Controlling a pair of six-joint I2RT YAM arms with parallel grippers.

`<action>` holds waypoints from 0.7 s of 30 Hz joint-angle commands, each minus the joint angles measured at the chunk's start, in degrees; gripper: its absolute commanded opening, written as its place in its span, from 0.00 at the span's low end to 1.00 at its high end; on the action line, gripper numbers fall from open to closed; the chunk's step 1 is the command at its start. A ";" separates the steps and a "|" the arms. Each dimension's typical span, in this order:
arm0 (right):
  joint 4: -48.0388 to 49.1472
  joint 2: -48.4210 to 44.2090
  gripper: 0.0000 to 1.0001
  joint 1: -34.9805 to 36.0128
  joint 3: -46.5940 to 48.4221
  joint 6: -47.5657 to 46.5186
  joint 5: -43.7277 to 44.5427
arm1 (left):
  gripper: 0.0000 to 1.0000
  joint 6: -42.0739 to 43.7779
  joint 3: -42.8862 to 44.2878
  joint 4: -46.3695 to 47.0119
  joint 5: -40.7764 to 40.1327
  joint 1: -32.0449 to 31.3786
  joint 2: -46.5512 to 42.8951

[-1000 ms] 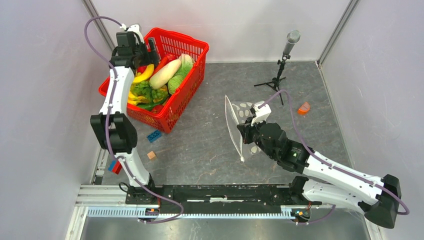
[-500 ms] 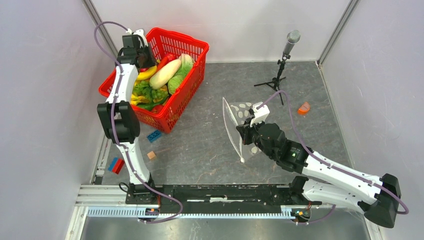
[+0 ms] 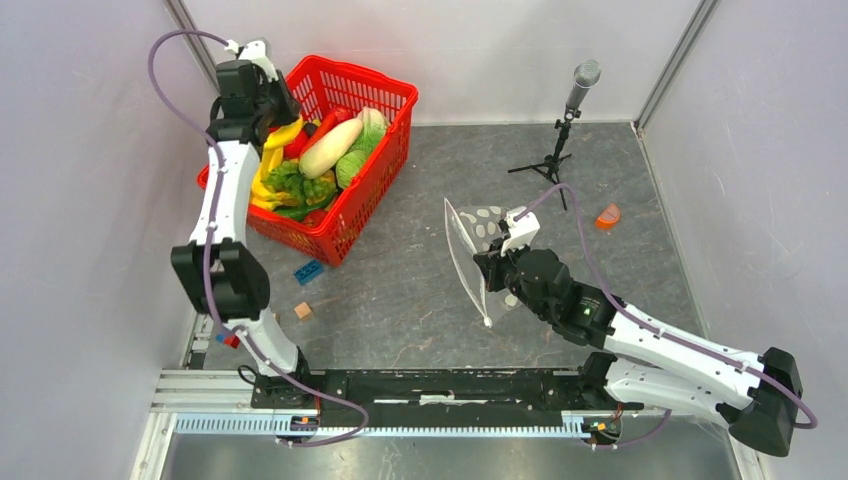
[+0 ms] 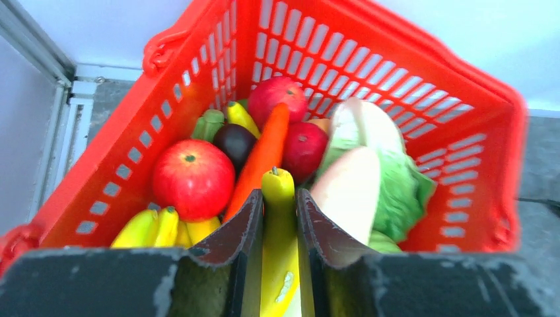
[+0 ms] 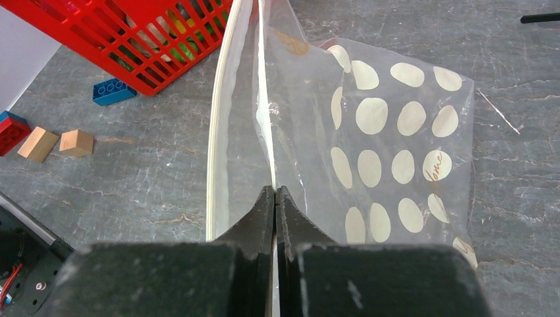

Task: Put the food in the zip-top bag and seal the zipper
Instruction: Pick up the fake fruit from the bin, then place the fake fruit in the zipper food storage bag.

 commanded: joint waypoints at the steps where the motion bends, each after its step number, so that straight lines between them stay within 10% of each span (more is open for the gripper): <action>1: 3.14 -0.96 0.00 0.35 -1.04 1.71 2.57 | 0.04 -5.25 -6.79 7.48 8.83 0.39 -12.16; 12: 12.30 2.02 0.00 0.39 -2.85 7.82 4.74 | 0.02 -37.59 -38.83 35.39 23.41 -1.15 -41.91; 21: 24.31 3.41 0.00 1.25 -6.78 14.97 11.04 | 0.02 -52.54 -54.63 42.82 5.15 -16.98 -54.49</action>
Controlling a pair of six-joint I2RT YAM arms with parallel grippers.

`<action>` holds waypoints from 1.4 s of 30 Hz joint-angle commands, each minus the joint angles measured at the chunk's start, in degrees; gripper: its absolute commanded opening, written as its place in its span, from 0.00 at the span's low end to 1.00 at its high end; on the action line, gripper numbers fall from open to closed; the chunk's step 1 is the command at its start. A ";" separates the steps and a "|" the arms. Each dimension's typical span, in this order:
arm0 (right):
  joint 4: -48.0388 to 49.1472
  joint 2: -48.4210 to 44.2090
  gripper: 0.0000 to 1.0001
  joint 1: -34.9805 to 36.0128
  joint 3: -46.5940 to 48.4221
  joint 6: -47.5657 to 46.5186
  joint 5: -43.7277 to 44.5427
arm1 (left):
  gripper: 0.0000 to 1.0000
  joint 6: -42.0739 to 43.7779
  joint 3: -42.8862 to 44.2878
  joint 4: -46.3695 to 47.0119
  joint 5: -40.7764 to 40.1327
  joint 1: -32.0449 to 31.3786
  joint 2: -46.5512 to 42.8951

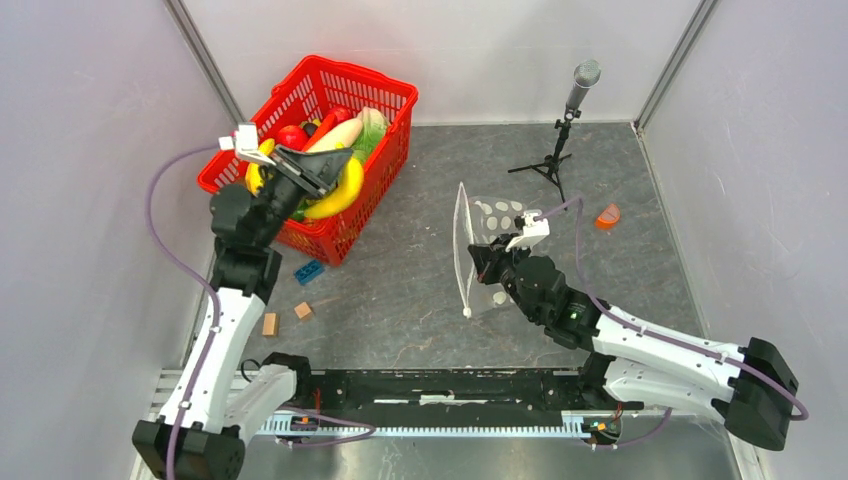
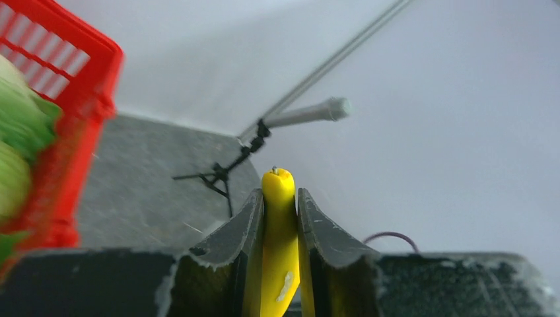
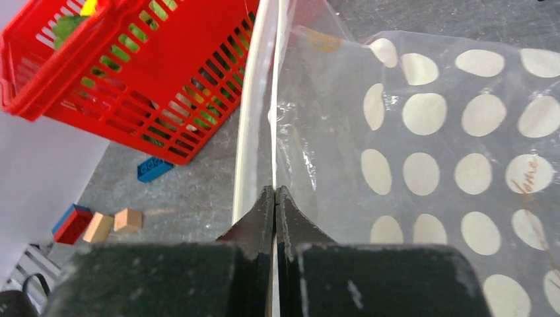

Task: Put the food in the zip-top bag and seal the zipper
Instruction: Place the fake fruit in the zipper food storage bag.

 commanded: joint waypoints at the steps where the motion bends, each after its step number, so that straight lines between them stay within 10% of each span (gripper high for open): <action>1: 8.81 1.48 0.00 1.77 -0.34 4.44 5.94 | 0.02 -9.83 -3.63 6.14 -12.24 -8.36 -2.87; 17: 11.01 5.80 0.00 3.74 2.15 3.43 -1.72 | 0.02 -15.50 -12.08 24.35 -16.57 -23.98 4.03; 22: 10.86 4.74 0.00 3.72 2.74 -0.50 -5.85 | 0.02 -7.45 -8.62 31.37 -0.85 -26.23 8.95; 28: 4.46 0.99 0.00 2.52 3.73 -3.96 -7.28 | 0.02 17.21 -5.04 5.10 12.57 -26.28 8.17; 42: 4.81 -0.46 0.00 0.17 1.27 -6.90 -18.79 | 0.02 -15.91 -3.28 61.98 42.20 -27.55 17.46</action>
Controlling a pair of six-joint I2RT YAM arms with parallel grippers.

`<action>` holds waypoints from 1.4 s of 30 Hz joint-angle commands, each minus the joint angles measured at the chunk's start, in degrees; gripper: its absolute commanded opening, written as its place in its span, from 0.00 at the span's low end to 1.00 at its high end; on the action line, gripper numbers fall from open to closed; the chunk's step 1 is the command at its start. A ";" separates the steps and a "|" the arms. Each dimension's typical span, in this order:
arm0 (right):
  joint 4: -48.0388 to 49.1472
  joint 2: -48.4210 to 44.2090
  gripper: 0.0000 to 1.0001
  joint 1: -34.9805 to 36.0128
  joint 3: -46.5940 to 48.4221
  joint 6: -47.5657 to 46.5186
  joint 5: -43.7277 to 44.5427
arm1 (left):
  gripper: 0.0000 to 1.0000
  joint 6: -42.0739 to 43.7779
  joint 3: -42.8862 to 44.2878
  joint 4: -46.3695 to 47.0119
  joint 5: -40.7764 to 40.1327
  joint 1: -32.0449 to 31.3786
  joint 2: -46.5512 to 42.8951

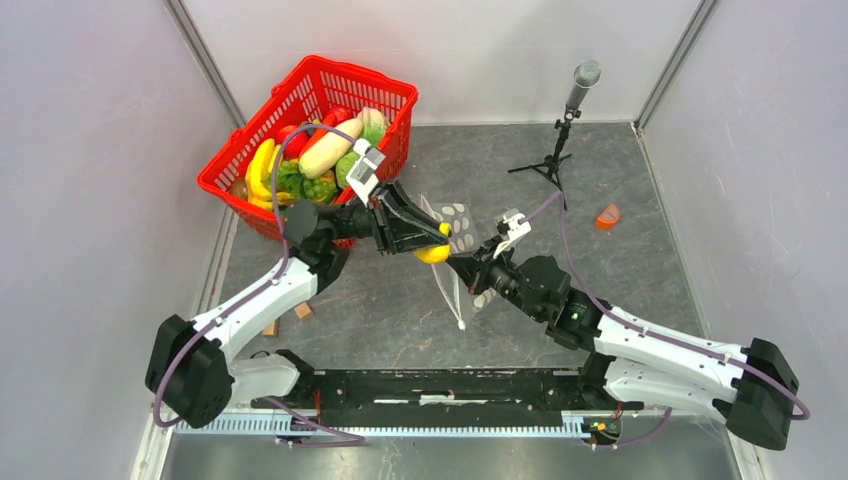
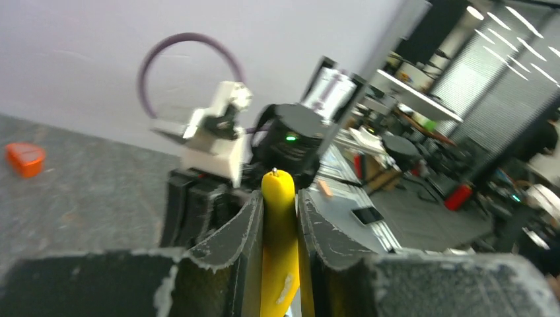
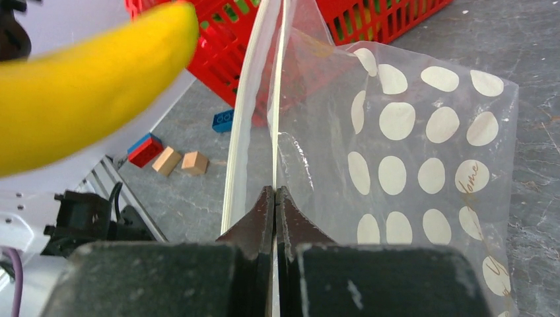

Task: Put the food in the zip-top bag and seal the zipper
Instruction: Place the fake fruit in the zipper food storage bag.

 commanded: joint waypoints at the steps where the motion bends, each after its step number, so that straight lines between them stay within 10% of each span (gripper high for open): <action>1: -1.19 -0.49 0.00 -0.75 0.83 -2.74 -3.19 | 0.02 -15.73 4.30 22.98 11.59 -0.70 1.53; 33: -3.94 -6.54 0.00 -1.17 4.10 -3.05 -8.49 | 0.02 -14.75 4.72 25.38 11.96 -9.90 11.84; 42: -1.78 -7.71 0.00 -1.21 2.43 -2.87 -9.11 | 0.02 12.08 5.04 -10.06 9.21 -9.90 6.62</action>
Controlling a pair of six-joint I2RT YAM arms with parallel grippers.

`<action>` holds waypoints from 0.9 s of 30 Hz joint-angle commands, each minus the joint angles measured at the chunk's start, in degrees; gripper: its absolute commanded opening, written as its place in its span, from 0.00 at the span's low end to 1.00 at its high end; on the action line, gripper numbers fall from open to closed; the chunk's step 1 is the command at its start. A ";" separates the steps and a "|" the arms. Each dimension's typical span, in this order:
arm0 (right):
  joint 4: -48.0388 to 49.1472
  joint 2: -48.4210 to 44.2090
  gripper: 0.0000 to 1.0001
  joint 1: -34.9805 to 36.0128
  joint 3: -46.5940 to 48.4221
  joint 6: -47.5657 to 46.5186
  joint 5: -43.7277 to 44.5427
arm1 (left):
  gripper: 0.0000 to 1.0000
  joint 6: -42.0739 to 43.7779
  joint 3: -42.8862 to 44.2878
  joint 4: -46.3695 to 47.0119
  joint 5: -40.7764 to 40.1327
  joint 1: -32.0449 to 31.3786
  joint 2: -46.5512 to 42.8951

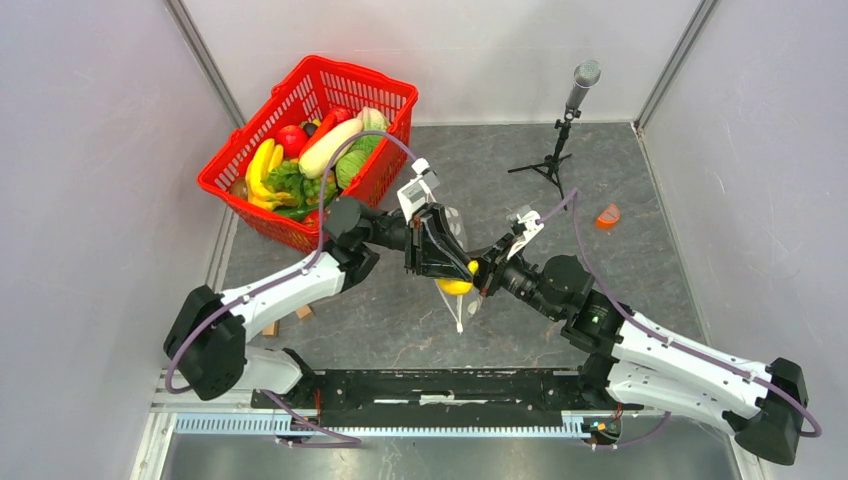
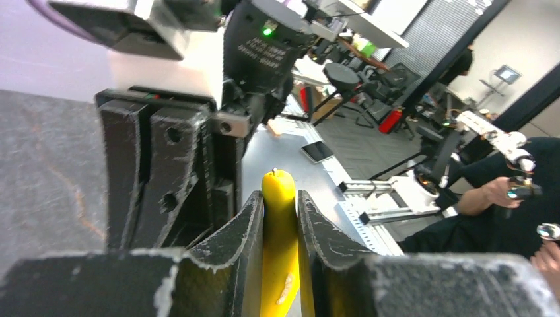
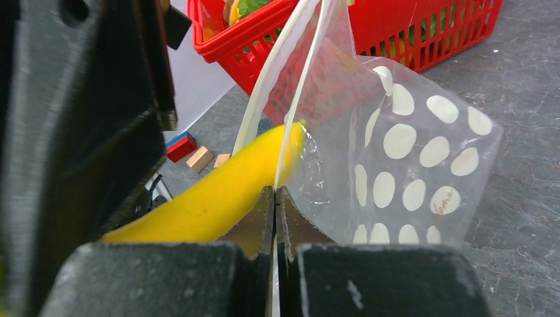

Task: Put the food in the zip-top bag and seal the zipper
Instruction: Place the fake fruit in the zipper food storage bag.

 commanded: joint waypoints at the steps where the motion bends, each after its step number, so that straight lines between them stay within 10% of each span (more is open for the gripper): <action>1: 2.71 -0.93 0.00 -0.20 0.53 -0.15 -1.25 | 0.02 17.98 0.53 -18.66 -2.84 -0.13 -4.10; 16: -0.56 -4.24 0.00 -0.19 0.68 -0.07 2.80 | 0.06 48.23 4.52 -54.49 -2.66 0.99 -8.28; 27: -9.93 -3.48 0.00 -0.18 6.04 -3.22 5.57 | 0.62 68.81 16.70 -84.37 -11.74 1.11 -8.87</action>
